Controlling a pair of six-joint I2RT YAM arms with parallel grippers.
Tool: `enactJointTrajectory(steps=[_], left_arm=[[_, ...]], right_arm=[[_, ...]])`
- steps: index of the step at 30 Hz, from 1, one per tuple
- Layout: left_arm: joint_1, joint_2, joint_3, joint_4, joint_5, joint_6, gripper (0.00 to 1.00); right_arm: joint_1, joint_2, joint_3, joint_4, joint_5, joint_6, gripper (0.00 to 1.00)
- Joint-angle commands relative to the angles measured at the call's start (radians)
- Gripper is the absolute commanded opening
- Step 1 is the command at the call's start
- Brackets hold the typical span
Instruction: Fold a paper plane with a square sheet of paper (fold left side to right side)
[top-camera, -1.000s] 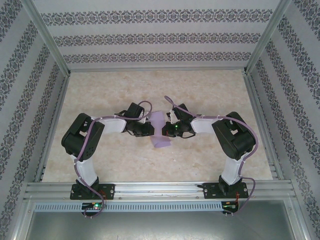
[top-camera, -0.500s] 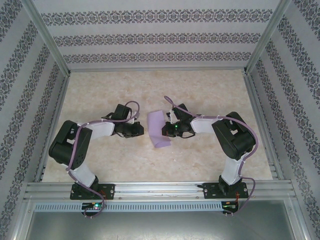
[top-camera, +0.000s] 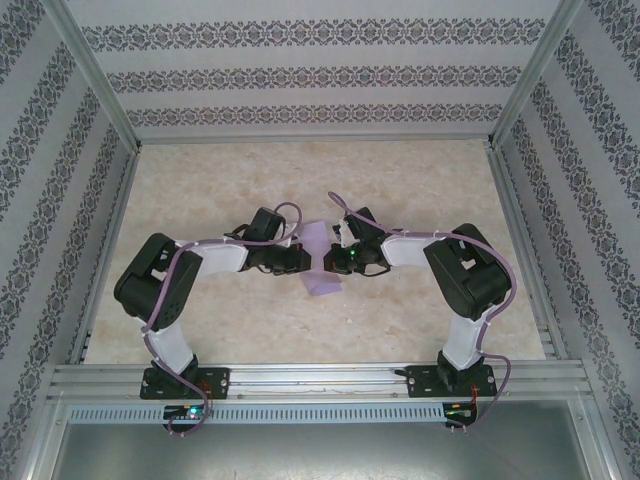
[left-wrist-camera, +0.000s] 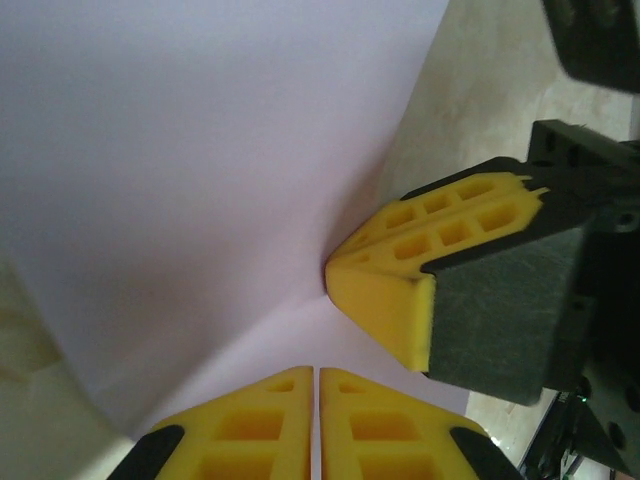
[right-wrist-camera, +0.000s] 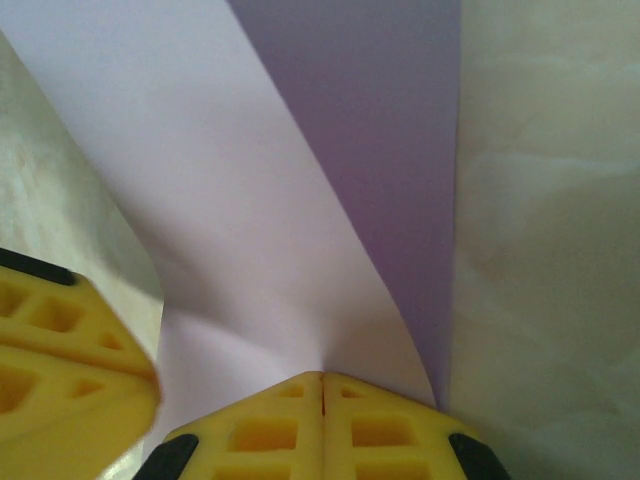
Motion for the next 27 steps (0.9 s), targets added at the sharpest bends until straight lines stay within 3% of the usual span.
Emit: enactJointTrajectory(steps=[1,13,27], left_arm=[[-0.013,0.018,0.02,0.028,0.011,-0.01,0.1],[-0.013,0.055,-0.02,-0.058,-0.022,0.05,0.1],[-0.012,-0.074,-0.185,-0.133,-0.047,0.069,0.1]], right_arm=[[0.014,0.072,-0.046,-0.152,0.15,-0.027,0.0],[0.014,0.075,-0.048,-0.156,0.153,-0.028,0.0],[0.011,0.075,-0.049,-0.159,0.153,-0.032,0.0]])
